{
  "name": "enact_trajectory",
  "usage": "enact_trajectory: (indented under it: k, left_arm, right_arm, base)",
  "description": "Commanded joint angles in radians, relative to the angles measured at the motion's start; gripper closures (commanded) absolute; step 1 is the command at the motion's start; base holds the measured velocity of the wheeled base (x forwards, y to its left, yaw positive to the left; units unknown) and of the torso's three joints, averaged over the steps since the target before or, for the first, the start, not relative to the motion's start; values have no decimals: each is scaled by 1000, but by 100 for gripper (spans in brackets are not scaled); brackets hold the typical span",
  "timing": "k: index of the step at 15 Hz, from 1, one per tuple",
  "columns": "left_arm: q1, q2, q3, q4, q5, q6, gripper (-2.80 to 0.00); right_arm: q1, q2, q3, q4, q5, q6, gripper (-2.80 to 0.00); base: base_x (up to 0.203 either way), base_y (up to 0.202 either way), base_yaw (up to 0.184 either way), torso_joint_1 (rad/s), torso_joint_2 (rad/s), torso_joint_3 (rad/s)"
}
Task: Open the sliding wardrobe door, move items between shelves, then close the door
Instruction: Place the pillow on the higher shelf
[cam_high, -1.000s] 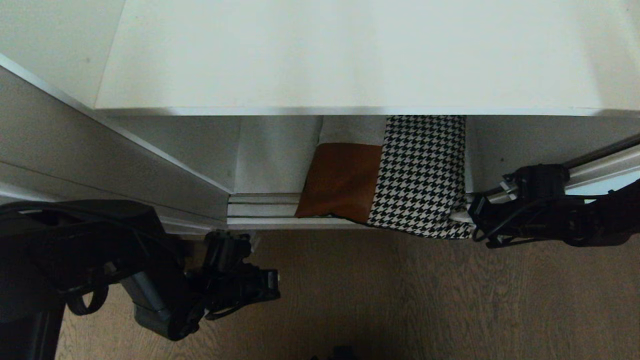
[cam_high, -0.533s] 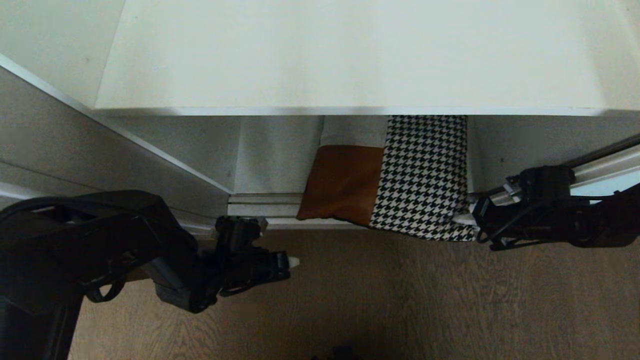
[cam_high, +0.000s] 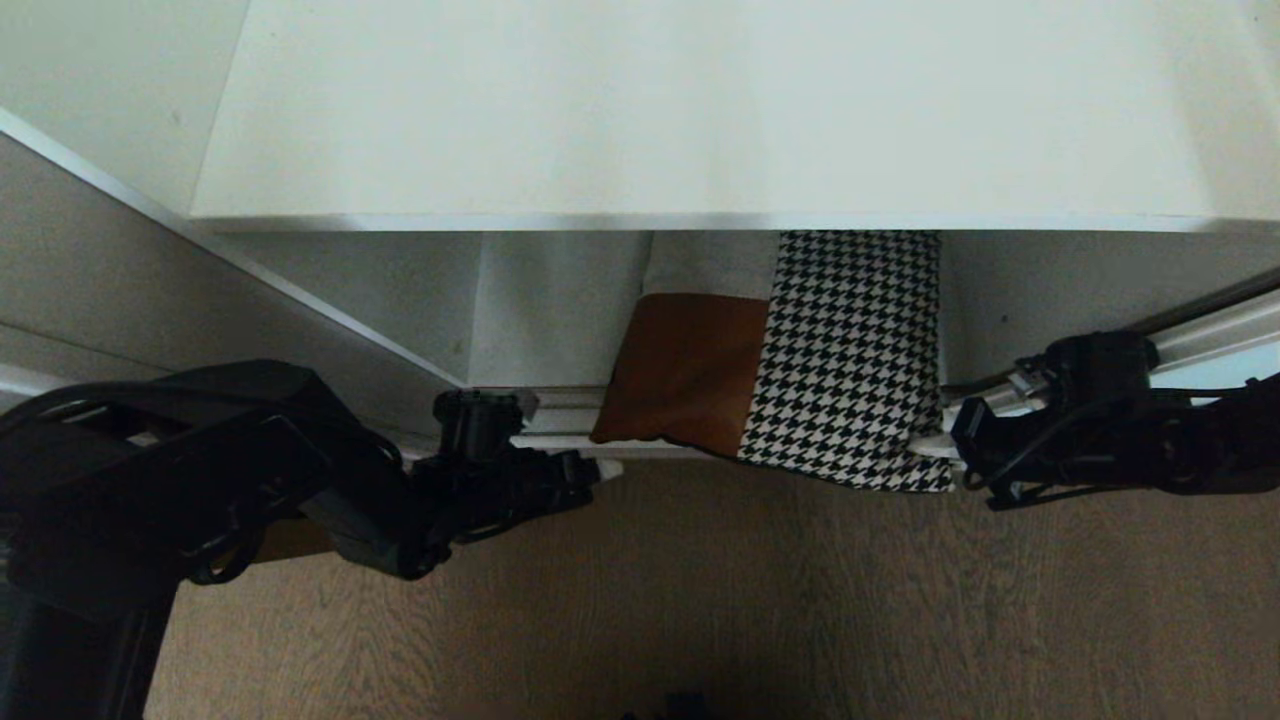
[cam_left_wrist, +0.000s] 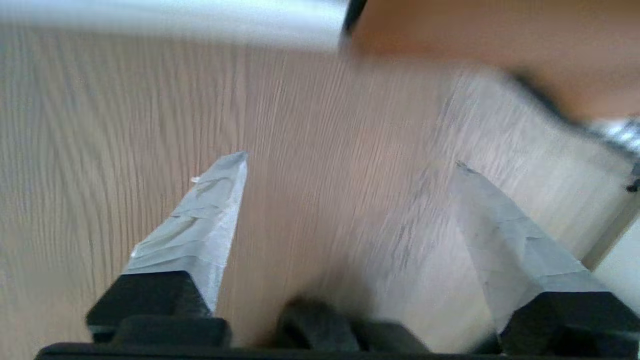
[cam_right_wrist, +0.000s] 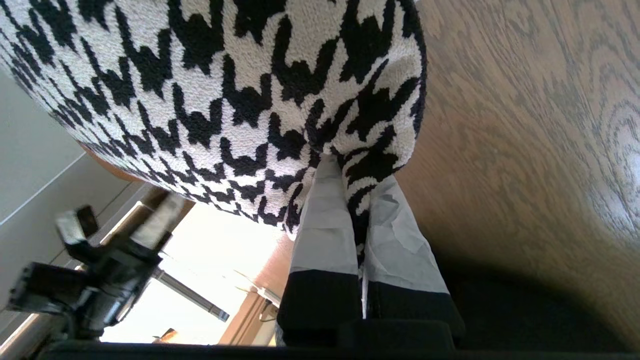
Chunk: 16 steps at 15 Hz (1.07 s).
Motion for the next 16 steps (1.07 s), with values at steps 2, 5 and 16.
enact_trajectory:
  k: [2, 5, 16]
  left_arm:
    - [11, 59, -71, -22, -12, 50, -280]
    - [12, 95, -133, -43, -38, 88, -280]
    - [6, 133, -324, -48, -94, 98, -280]
  right_arm:
    - [-10, -14, 5, 4, 6, 3, 0]
    - [-32, -14, 18, 16, 40, -3, 0]
    - [-56, -57, 64, 29, 87, -6, 0]
  base:
    - [0, 0, 0, 0, 0, 0]
    - [0, 0, 0, 0, 0, 0]
    - [0, 0, 0, 0, 0, 0]
